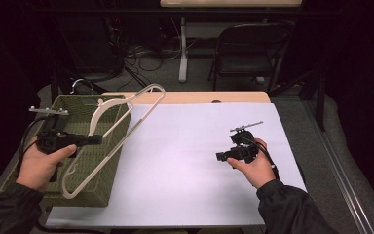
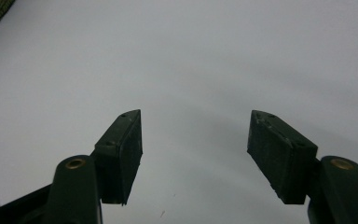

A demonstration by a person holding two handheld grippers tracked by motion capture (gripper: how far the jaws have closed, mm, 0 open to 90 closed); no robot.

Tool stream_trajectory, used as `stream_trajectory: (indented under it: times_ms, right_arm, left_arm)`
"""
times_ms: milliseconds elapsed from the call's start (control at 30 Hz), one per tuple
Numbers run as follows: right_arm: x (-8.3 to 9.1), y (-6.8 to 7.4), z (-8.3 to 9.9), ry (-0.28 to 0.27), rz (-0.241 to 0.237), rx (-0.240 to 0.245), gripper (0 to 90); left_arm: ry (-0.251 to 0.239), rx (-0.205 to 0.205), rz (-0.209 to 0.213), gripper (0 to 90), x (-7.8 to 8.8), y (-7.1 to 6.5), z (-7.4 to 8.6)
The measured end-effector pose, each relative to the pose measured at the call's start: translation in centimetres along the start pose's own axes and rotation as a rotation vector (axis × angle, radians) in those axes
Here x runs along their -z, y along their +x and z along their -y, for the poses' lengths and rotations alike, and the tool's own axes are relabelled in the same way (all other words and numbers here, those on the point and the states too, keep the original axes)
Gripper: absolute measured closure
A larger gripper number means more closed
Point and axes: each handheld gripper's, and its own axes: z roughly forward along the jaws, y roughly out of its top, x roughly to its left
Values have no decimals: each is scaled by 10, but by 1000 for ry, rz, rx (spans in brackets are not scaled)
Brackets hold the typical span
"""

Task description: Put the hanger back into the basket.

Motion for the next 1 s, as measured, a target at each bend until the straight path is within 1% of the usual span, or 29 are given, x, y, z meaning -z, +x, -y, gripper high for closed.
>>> stream_trajectory:
  times_ms: [67, 100, 133, 200, 267, 367, 433, 533, 633, 700, 833, 967, 1000]
  right_arm:
    - [0, -1, 0, 0, 7, 0, 353]
    - [0, -2, 0, -11, 9, -5, 353]
    - [-1, -2, 1, -14, 9, -9, 354]
    - [0, -3, 1, -5, 14, -15, 355]
    - [1, -4, 1, -5, 15, -14, 355]
    - [1, -5, 2, -3, 17, -17, 356]
    - [2, -5, 3, 2, 25, -18, 356]
    - [3, -4, 3, -8, 22, -20, 356]
    - [4, -4, 2, -11, 26, -22, 358]
    - [5, -4, 2, -14, 23, -21, 358]
    - [4, -3, 1, -11, 24, -23, 358]
    - [3, -1, 1, -7, 21, -23, 360]
    - [3, -1, 1, -6, 22, -18, 360]
  left_arm:
    - [-2, -4, -5, 872, 5, 7, 1]
    - [-2, -4, -5, 872, 5, 7, 1]
    - [2, -15, -10, 872, 10, 13, 1]
    - [4, -26, -19, 872, 16, 20, 0]
    - [-1, -3, -18, 872, 21, 27, 1]
    - [-6, 15, -36, 872, 29, 40, 1]
    - [-12, 15, -43, 872, 33, 50, 1]
    - [-23, 21, -42, 872, 41, 63, 1]
    - [-37, 38, -46, 872, 47, 75, 3]
    - [-38, 45, -50, 872, 52, 83, 5]
    - [-45, 53, -87, 872, 61, 99, 10]
    - [-42, 71, -98, 872, 69, 112, 17]
    - [-34, 69, -100, 872, 70, 114, 18]
